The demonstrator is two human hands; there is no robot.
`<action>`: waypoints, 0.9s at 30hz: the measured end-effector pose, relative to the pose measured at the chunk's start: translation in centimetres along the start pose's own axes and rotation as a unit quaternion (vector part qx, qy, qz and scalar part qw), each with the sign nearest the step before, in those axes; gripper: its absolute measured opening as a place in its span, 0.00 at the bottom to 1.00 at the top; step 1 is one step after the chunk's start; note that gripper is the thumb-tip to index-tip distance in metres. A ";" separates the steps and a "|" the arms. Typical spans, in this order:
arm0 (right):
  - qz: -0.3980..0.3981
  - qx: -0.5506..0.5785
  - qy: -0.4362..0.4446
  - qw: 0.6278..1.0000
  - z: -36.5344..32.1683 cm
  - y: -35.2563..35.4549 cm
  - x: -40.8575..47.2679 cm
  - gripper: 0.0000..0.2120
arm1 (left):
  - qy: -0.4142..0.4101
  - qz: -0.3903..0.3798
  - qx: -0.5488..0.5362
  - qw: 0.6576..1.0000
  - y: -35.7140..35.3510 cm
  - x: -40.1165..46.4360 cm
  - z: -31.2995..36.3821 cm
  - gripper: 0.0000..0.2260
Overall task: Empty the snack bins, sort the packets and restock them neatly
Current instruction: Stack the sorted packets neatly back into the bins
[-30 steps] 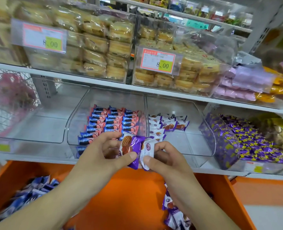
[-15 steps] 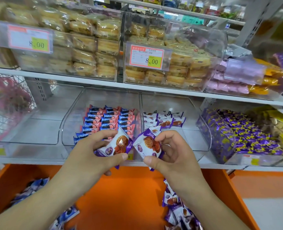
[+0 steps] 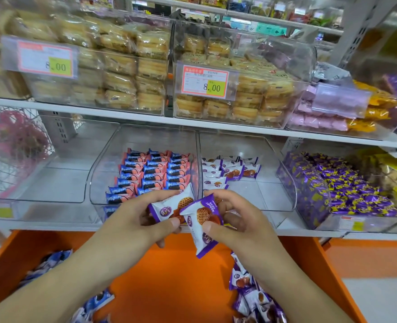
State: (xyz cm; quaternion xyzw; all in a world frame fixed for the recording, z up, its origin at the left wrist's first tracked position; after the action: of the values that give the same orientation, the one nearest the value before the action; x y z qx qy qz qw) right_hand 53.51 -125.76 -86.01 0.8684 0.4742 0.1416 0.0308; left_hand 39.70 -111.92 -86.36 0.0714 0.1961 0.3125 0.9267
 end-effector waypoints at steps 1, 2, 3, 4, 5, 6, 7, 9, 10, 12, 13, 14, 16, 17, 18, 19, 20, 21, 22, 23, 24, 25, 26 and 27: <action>-0.003 0.002 -0.005 1.000 0.0 0.0 0.0 0.19 | -0.003 0.003 -0.003 1.000 0.0 0.0 0.1 0.19; -0.003 0.010 -0.011 1.000 0.0 -0.1 -0.1 0.17 | -0.005 0.007 -0.006 1.000 0.0 0.1 0.1 0.19; 0.003 0.024 -0.019 1.000 0.1 -0.1 -0.1 0.15 | -0.004 0.010 -0.014 1.000 0.0 0.1 0.1 0.18; 0.014 0.041 -0.028 0.999 0.3 -0.1 -0.1 0.14 | 0.000 0.009 -0.027 1.000 0.1 0.3 -0.1 0.17; 0.028 0.060 -0.038 0.997 0.5 -0.1 -0.2 0.14 | 0.005 0.006 -0.044 0.999 0.0 0.3 -0.1 0.17; 0.044 0.083 -0.047 0.995 0.8 -0.1 -0.2 0.15 | 0.014 0.000 -0.066 0.998 -0.1 0.6 -0.3 0.16; 0.055 0.107 -0.053 0.991 1.0 -0.2 -0.3 0.17 | 0.027 -0.011 -0.096 0.995 -0.3 0.8 -0.6 0.16; 0.066 0.125 -0.056 0.988 1.2 -0.5 -0.4 0.19 | 0.039 -0.048 -0.164 0.985 -0.9 0.9 -0.9 0.21; 0.072 0.116 -0.054 0.989 1.1 -0.5 -0.4 0.18 | 0.033 -0.065 -0.179 0.981 -1.3 0.7 -0.7 0.23; 0.088 0.075 -0.049 0.992 1.0 -0.4 -0.5 0.16 | 0.015 -0.071 -0.146 0.987 -1.8 0.3 -0.3 0.23; 0.095 0.048 -0.047 0.993 1.0 -0.3 -0.6 0.15 | 0.006 -0.064 -0.114 0.991 -2.0 0.0 0.0 0.21; 0.099 0.017 -0.042 0.994 1.0 -0.2 -0.6 0.14 | -0.002 -0.050 -0.083 0.995 -2.1 -0.1 0.1 0.19; 0.090 -0.055 -0.025 0.994 0.8 0.0 -0.5 0.16 | -0.015 -0.023 -0.047 0.999 -2.0 -0.3 0.5 0.17; 0.082 -0.083 -0.016 0.993 0.6 0.0 -0.4 0.17 | -0.015 -0.013 -0.038 0.999 -2.0 -0.4 0.6 0.16; 0.075 -0.099 -0.013 0.992 0.6 0.1 -0.4 0.18 | -0.015 -0.007 -0.032 0.999 -2.0 -0.4 0.7 0.16; 0.064 -0.109 -0.016 0.992 0.8 0.1 -0.4 0.18 | -0.016 -0.007 -0.030 0.999 -2.0 -0.5 0.8 0.16; 0.050 -0.119 -0.019 0.991 0.9 0.2 -0.4 0.16 | -0.016 -0.012 -0.026 0.999 -2.0 -0.5 0.8 0.16; 0.034 -0.131 -0.021 0.991 0.8 0.3 -0.4 0.13 | -0.014 -0.017 -0.019 1.000 -2.0 -0.4 0.8 0.16; 0.017 -0.143 -0.022 0.989 0.5 0.4 -0.3 0.13 | -0.012 -0.023 -0.007 1.000 -2.0 -0.4 0.7 0.16; -0.007 -0.157 -0.017 0.987 0.1 0.6 -0.1 0.17 | -0.008 -0.031 0.008 0.999 -2.2 -0.3 0.7 0.17; -0.037 -0.169 -0.003 0.985 -0.3 0.6 0.0 0.24 | -0.004 -0.044 0.025 0.999 -2.5 -0.3 0.7 0.17; -0.067 -0.177 0.011 0.982 -0.6 0.6 0.2 0.31 | -0.002 -0.056 0.040 0.998 -2.8 -0.2 0.6 0.18; -0.099 -0.184 0.021 0.978 -0.9 0.5 0.2 0.34 | -0.002 -0.064 0.051 0.997 -3.1 -0.1 0.5 0.19; -0.128 -0.189 0.025 0.973 -1.0 0.3 0.2 0.33 | -0.002 -0.066 0.058 0.996 -3.3 0.1 0.4 0.21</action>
State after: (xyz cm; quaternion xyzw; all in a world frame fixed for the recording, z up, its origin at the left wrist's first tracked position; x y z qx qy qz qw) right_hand 53.64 -125.83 -84.95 0.7753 0.5463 0.2454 0.2006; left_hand 41.78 -114.52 -86.89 0.1131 0.2161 0.2383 0.9401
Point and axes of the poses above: each hand's wrist, its own x-axis towards the middle knuckle, its own y-axis out of the back of the hand, z = x × y, the point moved 9 cm from there along x, towards the middle knuckle, and after that the axes turned 14 degrees about y, right-handed, at the moved point
